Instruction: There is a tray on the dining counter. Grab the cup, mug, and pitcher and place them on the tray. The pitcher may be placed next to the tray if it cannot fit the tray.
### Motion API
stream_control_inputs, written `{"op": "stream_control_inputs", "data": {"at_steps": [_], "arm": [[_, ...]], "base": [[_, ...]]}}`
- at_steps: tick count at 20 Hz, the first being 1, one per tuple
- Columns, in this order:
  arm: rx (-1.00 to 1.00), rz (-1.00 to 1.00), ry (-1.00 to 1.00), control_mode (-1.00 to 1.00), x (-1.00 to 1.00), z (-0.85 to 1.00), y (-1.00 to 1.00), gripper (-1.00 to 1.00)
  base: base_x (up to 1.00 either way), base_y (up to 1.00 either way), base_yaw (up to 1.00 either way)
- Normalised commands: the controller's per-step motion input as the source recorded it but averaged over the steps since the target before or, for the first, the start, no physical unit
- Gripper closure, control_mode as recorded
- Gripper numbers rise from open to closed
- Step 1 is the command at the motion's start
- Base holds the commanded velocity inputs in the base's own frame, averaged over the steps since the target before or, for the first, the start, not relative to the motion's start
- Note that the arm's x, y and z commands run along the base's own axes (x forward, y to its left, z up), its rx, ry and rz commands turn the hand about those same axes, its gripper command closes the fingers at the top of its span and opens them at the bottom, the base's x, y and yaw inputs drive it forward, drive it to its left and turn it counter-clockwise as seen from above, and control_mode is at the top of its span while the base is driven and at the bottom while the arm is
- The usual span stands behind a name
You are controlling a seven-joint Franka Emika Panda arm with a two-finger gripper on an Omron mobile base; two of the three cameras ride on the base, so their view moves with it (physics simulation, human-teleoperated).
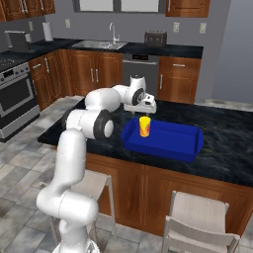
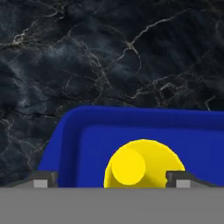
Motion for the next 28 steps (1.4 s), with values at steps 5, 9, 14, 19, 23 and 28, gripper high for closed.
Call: {"op": "stream_control_inputs", "data": {"at_steps": [5,9,14,19,23,28], "arm": [[-0.07,-0.05,-0.23,-1.0,-0.42,0.55,0.0,-1.0],[-0.1,-0.08,-0.2,-1.0,-0.74,0.58,0.08,-1.0],[-0.08,-0.09,-0.16,-1.0,-0.88,0.58,0.13,-1.0],[-0.06,-0.09,-0.17,-1.0,-0.99,0.59,0.18,-1.0],[-0.02,-0.06,-0.15,-1.0,-0.98,0.71,0.25,-1.0],[0.0,-0.05,-0.01,-1.0,-0.91,0.62,0.28,-1.0]], "base": [[0.0,0.0,0.0],[0.0,0.0,0.0],[0.0,0.0,0.0],[0.0,0.0,0.0],[0.0,0.0,0.0],[0.0,0.0,0.0]]}}
